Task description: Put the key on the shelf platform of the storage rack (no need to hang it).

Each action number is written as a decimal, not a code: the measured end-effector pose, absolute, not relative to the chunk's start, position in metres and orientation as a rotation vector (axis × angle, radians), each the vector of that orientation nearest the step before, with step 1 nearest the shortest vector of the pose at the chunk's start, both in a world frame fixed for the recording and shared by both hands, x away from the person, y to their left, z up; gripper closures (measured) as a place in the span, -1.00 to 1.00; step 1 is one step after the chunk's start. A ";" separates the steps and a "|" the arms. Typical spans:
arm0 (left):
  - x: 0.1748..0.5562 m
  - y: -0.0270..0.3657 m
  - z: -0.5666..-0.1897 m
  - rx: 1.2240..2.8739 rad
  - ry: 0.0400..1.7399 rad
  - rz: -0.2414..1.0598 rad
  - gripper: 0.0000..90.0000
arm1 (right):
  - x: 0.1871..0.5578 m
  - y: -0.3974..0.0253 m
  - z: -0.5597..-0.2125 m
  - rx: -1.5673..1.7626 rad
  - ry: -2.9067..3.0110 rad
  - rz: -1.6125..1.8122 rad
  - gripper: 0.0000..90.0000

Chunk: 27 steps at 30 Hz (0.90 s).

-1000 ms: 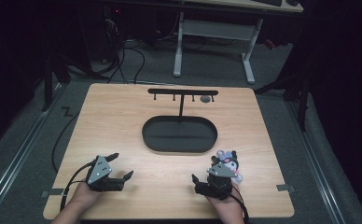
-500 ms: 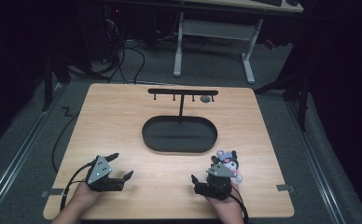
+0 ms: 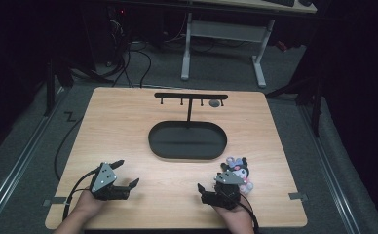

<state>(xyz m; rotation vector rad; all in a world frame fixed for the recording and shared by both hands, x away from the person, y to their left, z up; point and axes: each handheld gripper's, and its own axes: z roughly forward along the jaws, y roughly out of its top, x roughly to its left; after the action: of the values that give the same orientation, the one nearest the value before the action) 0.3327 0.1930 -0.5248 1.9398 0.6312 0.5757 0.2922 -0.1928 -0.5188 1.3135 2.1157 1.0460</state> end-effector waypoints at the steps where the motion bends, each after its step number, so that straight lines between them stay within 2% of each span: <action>1: 0.333 0.193 -0.525 1.939 0.632 0.576 -0.66 | 0.292 -0.193 -0.518 1.311 2.118 1.051 -0.66; 19: 0.332 0.194 -0.525 1.934 0.631 0.572 -0.66 | 0.295 -0.194 -0.512 1.344 2.150 0.989 -0.87; 27: 0.332 0.195 -0.525 1.931 0.630 0.575 -0.66 | 0.299 -0.194 -0.507 1.356 2.172 0.963 -0.89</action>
<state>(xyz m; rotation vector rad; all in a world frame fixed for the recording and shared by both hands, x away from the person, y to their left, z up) 0.3319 0.1945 -0.5247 1.9311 0.6299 0.5748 0.2994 -0.1943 -0.5067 1.3562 2.1724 0.9634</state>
